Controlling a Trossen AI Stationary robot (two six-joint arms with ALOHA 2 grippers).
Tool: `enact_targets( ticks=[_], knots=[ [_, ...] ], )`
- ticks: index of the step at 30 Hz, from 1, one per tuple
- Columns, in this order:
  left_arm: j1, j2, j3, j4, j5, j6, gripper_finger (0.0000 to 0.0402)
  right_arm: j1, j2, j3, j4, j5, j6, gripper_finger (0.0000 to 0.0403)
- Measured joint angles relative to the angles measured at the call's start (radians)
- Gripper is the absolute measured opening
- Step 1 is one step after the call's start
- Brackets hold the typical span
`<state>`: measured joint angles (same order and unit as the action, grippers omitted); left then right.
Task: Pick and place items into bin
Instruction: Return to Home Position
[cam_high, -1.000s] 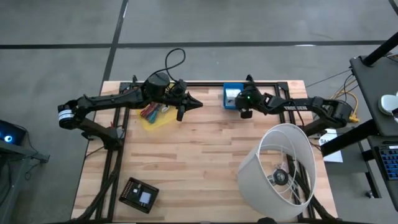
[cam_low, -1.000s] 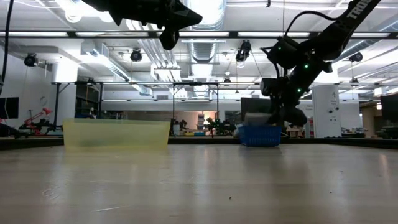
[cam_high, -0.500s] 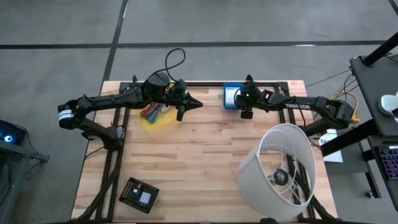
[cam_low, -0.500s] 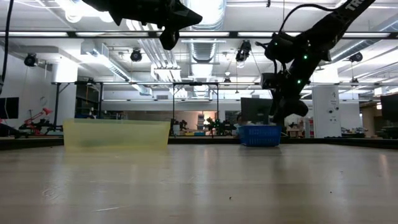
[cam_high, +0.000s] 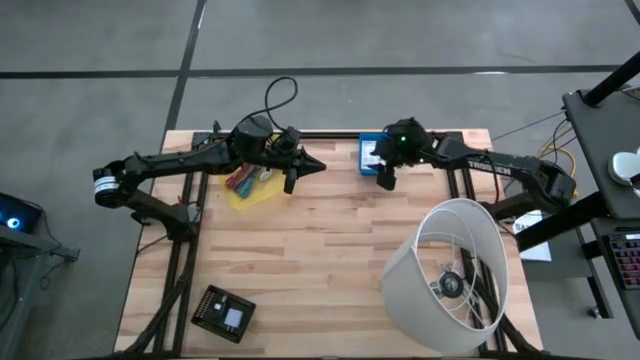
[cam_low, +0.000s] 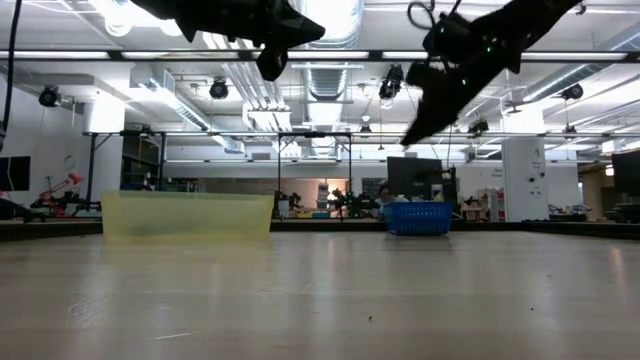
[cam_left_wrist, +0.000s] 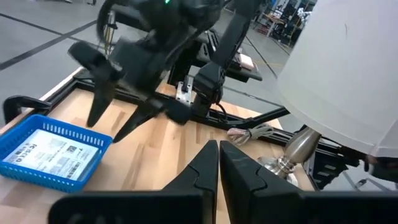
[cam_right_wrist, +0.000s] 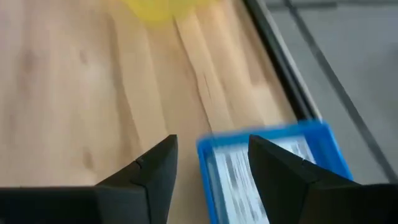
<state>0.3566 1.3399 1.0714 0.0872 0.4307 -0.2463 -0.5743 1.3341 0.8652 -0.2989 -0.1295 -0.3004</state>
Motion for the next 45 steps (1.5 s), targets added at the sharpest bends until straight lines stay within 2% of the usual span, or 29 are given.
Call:
enact_targets(
  ticks=[7, 10, 17, 20, 25, 31, 36, 42, 44, 45],
  knots=[
    [0.019, 0.004, -0.001, 0.011, -0.003, 0.041, 0.0000, 0.001, -0.085, 0.029, 0.160, -0.250, 0.163, 0.0161],
    [0.023, 0.000, -0.001, 0.010, -0.015, 0.069, 0.0000, 0.001, -0.114, 0.031, 0.212, -0.288, 0.217, 0.0150],
    [0.029, -0.011, -0.001, 0.033, -0.036, 0.080, 0.0000, 0.021, -0.183, 0.032, 0.243, -0.290, 0.317, 0.0129],
    [0.030, -0.037, -0.001, 0.028, -0.035, 0.104, 0.0000, 0.057, -0.227, 0.032, 0.246, -0.251, 0.317, 0.0111],
    [0.052, -0.129, -0.049, 0.034, -0.037, 0.106, 0.0000, 0.089, -0.333, 0.017, 0.249, -0.185, 0.287, 0.0064],
    [0.058, -0.263, -0.168, 0.098, -0.064, 0.099, 0.0000, 0.090, -0.450, -0.037, 0.244, -0.229, 0.317, 0.0013],
    [0.051, -0.363, -0.298, 0.232, -0.065, 0.045, 0.0000, 0.108, -0.531, -0.097, 0.238, -0.268, 0.367, 0.0009],
    [0.043, -0.459, -0.393, 0.246, -0.066, 0.045, 0.0000, 0.131, -0.659, -0.202, 0.219, -0.228, 0.386, 0.0008],
    [0.034, -0.486, -0.413, 0.244, -0.091, 0.047, 0.0000, 0.142, -0.708, -0.247, 0.220, -0.227, 0.420, 0.0008],
    [0.026, -0.499, -0.421, 0.245, -0.136, 0.051, 0.0000, 0.149, -0.734, -0.272, 0.220, -0.226, 0.439, 0.0008]
  ],
)
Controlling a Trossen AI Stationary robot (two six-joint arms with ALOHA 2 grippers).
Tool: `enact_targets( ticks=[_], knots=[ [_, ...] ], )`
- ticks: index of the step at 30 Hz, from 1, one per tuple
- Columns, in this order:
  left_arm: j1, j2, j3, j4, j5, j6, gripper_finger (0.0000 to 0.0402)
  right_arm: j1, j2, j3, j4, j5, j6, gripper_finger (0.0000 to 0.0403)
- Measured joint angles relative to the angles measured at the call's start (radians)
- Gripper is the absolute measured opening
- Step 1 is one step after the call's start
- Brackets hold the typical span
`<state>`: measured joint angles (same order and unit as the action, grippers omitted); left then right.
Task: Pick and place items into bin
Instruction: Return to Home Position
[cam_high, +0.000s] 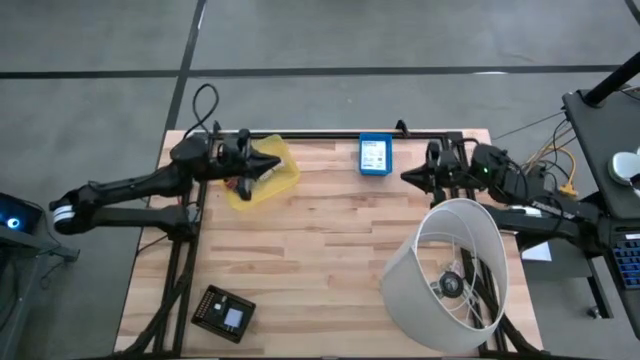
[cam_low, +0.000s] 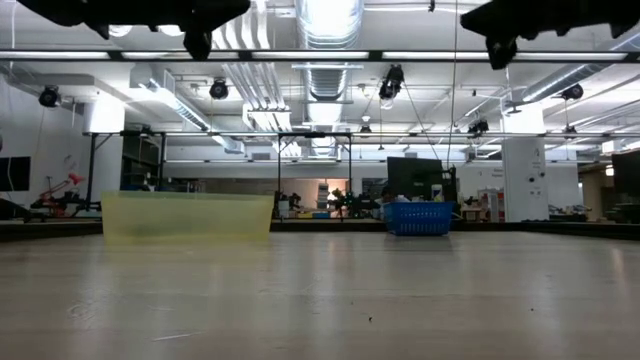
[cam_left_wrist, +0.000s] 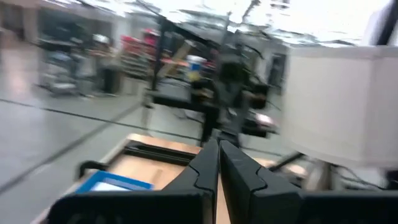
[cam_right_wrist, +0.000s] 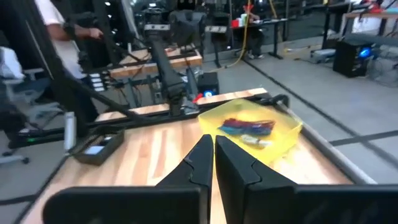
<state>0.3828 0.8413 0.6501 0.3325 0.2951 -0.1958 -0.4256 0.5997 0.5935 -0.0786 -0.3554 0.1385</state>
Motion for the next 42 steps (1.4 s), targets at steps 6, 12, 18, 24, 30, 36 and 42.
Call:
enact_targets(
  ticks=[6, 12, 18, 24, 30, 36, 42],
  knots=[
    [-0.055, -0.052, -0.021, -0.014, -0.121, 0.052, 0.0000, 0.093, -0.174, -0.163, 0.002, 0.138, 0.038, 0.0008],
    [-0.091, -0.042, -0.021, -0.030, -0.147, 0.046, 0.0000, 0.184, -0.364, -0.287, 0.005, 0.226, 0.088, 0.0008],
    [-0.140, 0.009, -0.028, -0.034, -0.177, 0.023, 0.0000, 0.255, -0.525, -0.373, -0.063, 0.288, 0.089, 0.0008],
    [-0.221, 0.049, -0.111, 0.078, -0.265, -0.057, 0.0000, 0.287, -0.599, -0.435, -0.103, 0.311, 0.141, 0.0008],
    [-0.314, 0.099, -0.253, 0.377, -0.388, -0.030, 0.0000, 0.289, -0.586, -0.448, -0.097, 0.314, 0.085, 0.0008],
    [-0.342, 0.075, -0.362, 0.422, -0.418, -0.076, 0.0000, 0.288, -0.587, -0.436, -0.098, 0.314, 0.080, 0.0008],
    [-0.410, -0.044, -0.470, 0.423, -0.531, -0.102, 0.0000, 0.288, -0.586, -0.432, -0.098, 0.307, 0.090, 0.0008]
  ],
)
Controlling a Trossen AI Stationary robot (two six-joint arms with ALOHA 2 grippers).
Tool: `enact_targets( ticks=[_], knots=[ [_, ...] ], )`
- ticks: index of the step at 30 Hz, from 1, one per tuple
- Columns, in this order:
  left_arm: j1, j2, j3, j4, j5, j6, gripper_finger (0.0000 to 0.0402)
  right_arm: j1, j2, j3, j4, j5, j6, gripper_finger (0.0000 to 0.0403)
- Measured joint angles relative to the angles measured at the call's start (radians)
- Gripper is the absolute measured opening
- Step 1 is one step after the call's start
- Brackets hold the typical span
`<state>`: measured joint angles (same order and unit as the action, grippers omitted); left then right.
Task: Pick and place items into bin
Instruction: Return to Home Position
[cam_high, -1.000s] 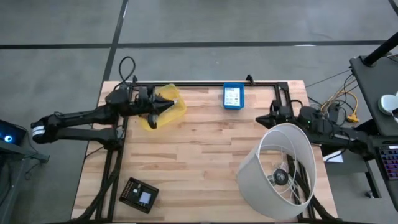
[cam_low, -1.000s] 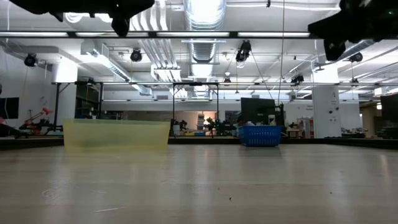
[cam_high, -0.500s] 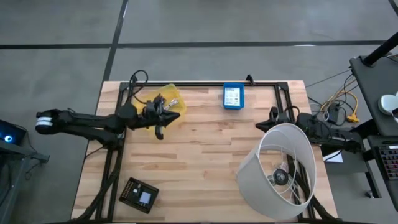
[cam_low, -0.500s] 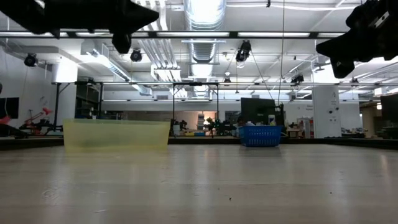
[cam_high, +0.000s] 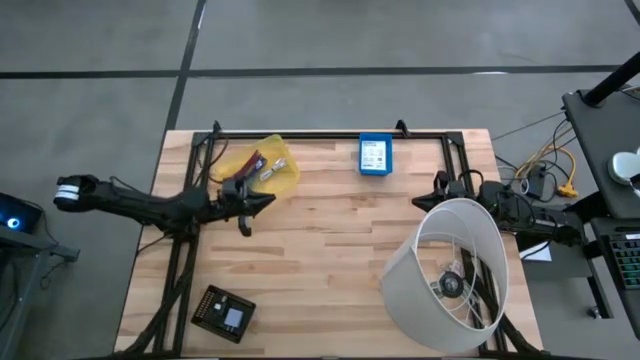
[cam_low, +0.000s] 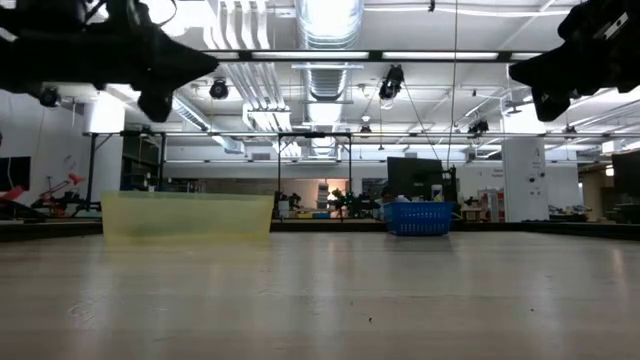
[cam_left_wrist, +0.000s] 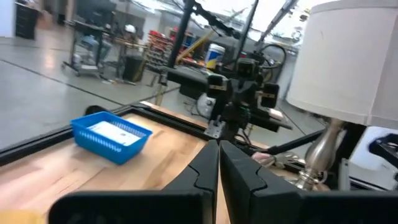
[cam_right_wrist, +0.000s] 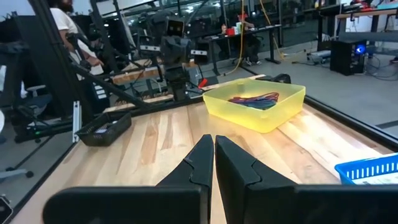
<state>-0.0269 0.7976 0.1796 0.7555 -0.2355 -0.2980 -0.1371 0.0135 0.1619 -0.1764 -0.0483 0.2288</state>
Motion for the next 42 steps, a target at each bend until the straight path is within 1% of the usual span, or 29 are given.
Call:
enact_targets(
  ticks=[3, 6, 8, 11, 13, 14, 18, 22, 25, 26, 27, 29, 30, 32, 35, 37, 39, 42],
  knots=[
    [-0.055, -0.062, -0.048, 0.000, -0.089, 0.037, 0.0000, 0.000, 0.001, 0.000, 0.000, -0.001, 0.003, 0.0008],
    [-0.110, -0.119, -0.087, -0.002, -0.163, 0.114, 0.0000, 0.000, 0.000, 0.000, 0.000, -0.002, 0.004, 0.0008],
    [-0.135, -0.165, -0.113, -0.003, -0.190, 0.169, 0.0000, 0.000, 0.000, 0.000, 0.000, -0.002, 0.001, 0.0008],
    [-0.145, -0.242, -0.166, 0.002, -0.207, 0.201, 0.0000, 0.000, 0.001, 0.000, 0.000, -0.002, 0.000, 0.0008],
    [-0.145, -0.289, -0.169, -0.058, -0.210, 0.201, 0.0000, 0.000, 0.001, 0.000, -0.003, -0.002, 0.000, 0.0008],
    [-0.145, -0.317, -0.169, -0.119, -0.206, 0.202, 0.0000, 0.000, 0.001, 0.000, -0.007, -0.002, -0.001, 0.0008],
    [-0.145, -0.458, -0.171, -0.247, -0.183, 0.206, 0.0000, 0.000, 0.002, 0.000, -0.009, -0.002, -0.004, 0.0008],
    [-0.145, -0.635, -0.171, -0.462, -0.180, 0.201, 0.0000, 0.000, 0.002, -0.002, -0.015, -0.002, -0.001, 0.0008],
    [-0.145, -0.780, -0.171, -0.599, -0.169, 0.152, 0.0000, 0.000, 0.001, -0.002, -0.015, -0.001, 0.002, 0.0008],
    [-0.145, -0.797, -0.172, -0.615, -0.164, 0.147, 0.0000, 0.000, 0.001, -0.002, -0.021, 0.002, 0.000, 0.0008],
    [-0.145, -0.780, -0.171, -0.641, -0.165, 0.150, 0.0000, -0.001, -0.001, -0.002, -0.030, 0.015, -0.003, 0.0008],
    [-0.145, -0.750, -0.169, -0.598, -0.161, 0.154, 0.0000, -0.001, -0.008, -0.003, -0.052, 0.030, -0.004, 0.0008],
    [-0.145, -0.738, -0.169, -0.610, -0.162, 0.149, 0.0000, -0.001, -0.013, -0.003, -0.058, 0.028, -0.005, 0.0008],
    [-0.145, -0.719, -0.170, -0.599, -0.162, 0.122, 0.0000, -0.001, -0.013, 0.002, -0.064, -0.002, -0.017, 0.0008],
    [-0.145, -0.722, -0.171, -0.608, -0.150, 0.072, 0.0000, 0.000, -0.014, 0.013, -0.056, -0.055, -0.039, 0.0008],
    [-0.145, -0.732, -0.171, -0.605, -0.122, 0.045, 0.0000, 0.000, -0.013, 0.012, -0.061, -0.057, -0.040, 0.0008],
    [-0.145, -0.752, -0.171, -0.608, -0.090, 0.041, 0.0000, 0.000, -0.013, -0.001, -0.047, -0.058, -0.002, 0.0008],
    [-0.145, -0.770, -0.171, -0.606, -0.087, 0.041, 0.0000, 0.004, -0.013, -0.068, 0.056, -0.068, 0.087, 0.0008]
  ],
)
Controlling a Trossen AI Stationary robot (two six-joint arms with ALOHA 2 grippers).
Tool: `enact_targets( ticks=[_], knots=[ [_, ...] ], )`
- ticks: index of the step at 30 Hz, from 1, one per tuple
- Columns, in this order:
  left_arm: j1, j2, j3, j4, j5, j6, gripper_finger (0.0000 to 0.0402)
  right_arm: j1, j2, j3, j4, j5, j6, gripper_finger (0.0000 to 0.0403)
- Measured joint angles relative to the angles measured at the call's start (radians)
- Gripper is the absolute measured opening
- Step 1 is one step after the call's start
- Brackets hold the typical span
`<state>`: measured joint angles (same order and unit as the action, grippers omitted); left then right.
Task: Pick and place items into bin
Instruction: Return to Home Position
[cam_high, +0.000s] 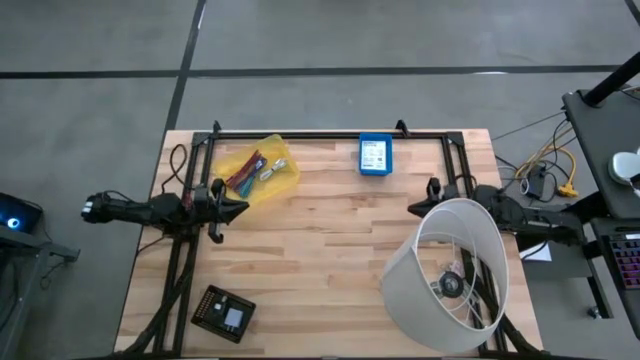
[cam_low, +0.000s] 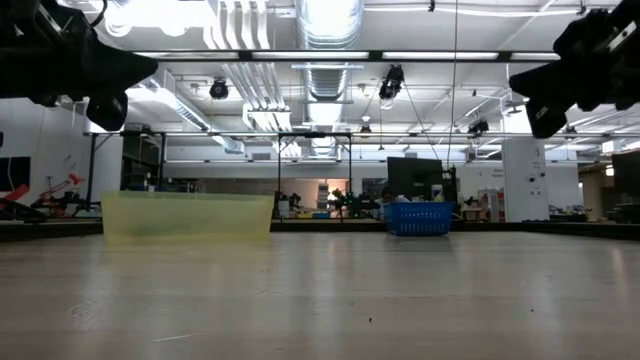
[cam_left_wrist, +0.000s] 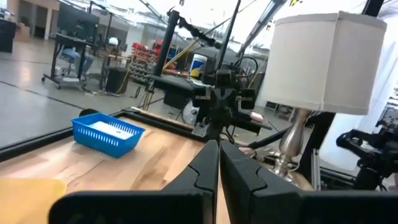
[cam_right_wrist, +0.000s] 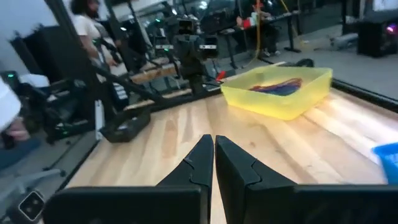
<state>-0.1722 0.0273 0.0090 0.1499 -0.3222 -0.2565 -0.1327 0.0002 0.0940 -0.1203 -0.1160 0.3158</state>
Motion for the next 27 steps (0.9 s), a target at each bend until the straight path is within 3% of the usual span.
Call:
enact_targets(
  ticks=[3, 8, 27],
  knots=[
    [0.000, 0.001, 0.000, -0.002, 0.000, 0.000, 0.0000, 0.012, 0.001, -0.086, 0.141, 0.012, -0.026, 0.0008],
    [0.000, 0.018, 0.000, -0.005, 0.015, 0.000, 0.0000, 0.017, 0.021, -0.085, 0.134, 0.081, -0.099, 0.0008],
    [0.000, 0.029, -0.002, -0.088, 0.022, 0.011, 0.0000, 0.017, 0.015, -0.085, 0.133, 0.083, -0.117, 0.0008]
  ],
)
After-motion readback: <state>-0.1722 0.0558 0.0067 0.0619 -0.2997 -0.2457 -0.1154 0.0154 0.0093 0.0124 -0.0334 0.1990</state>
